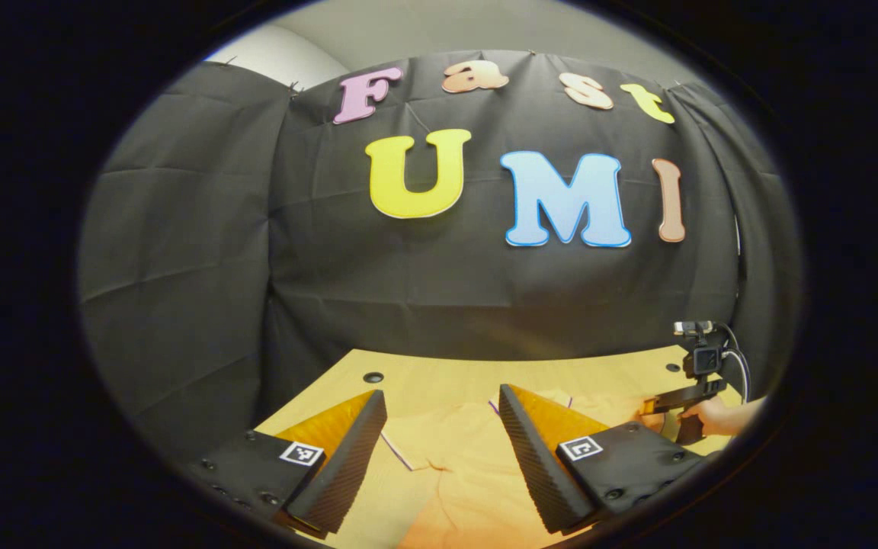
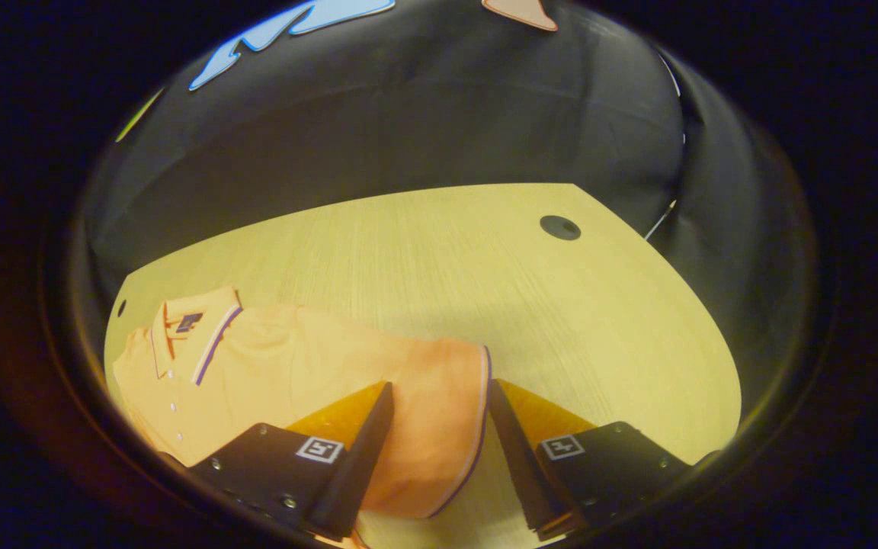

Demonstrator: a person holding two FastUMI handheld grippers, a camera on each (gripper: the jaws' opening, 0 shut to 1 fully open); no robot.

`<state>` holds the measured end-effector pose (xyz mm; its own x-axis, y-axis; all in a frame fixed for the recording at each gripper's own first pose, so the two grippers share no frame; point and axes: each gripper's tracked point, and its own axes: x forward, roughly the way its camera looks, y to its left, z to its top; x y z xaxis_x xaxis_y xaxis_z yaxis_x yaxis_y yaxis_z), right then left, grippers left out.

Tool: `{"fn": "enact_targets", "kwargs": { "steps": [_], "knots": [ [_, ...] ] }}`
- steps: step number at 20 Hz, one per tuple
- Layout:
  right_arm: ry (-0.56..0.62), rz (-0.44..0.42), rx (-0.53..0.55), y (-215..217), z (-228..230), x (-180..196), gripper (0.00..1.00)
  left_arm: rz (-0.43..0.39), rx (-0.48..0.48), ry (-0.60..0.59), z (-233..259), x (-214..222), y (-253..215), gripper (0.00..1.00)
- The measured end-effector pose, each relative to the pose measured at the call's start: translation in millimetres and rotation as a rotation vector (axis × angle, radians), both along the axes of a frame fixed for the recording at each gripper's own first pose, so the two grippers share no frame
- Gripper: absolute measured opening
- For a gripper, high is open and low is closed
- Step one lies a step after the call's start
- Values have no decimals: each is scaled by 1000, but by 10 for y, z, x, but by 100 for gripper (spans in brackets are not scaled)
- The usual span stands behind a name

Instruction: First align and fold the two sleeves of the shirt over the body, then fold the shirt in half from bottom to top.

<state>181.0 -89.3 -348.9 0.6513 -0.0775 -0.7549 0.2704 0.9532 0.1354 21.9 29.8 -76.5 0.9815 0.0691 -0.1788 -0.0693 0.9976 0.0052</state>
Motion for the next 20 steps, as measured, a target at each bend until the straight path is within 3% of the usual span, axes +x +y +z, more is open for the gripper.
{"fn": "enact_targets", "kwargs": {
  "steps": [2,3,4,6,7,8,9,15,20],
  "knots": [
    [-7,8,0,12,29,3,53,12,1,-4,12,-38,34,99],
    [-6,15,10,45,10,7,53,17,1,-5,8,-53,46,99],
    [-12,17,5,48,27,16,27,23,1,-4,7,-71,60,99],
    [-23,49,1,61,52,11,29,34,0,-1,-15,-125,83,97],
    [-19,48,-8,82,49,-3,25,39,-2,1,-30,-156,96,99],
    [-22,58,-25,76,46,13,8,44,-3,1,-24,-179,109,99],
    [-30,76,-42,93,52,11,4,51,-6,2,-26,-196,127,99],
    [-119,154,-142,167,350,28,4,66,-11,7,-72,-263,147,99],
    [-186,187,-118,375,705,4,4,55,-29,10,-125,-275,70,99]
  ]
}}
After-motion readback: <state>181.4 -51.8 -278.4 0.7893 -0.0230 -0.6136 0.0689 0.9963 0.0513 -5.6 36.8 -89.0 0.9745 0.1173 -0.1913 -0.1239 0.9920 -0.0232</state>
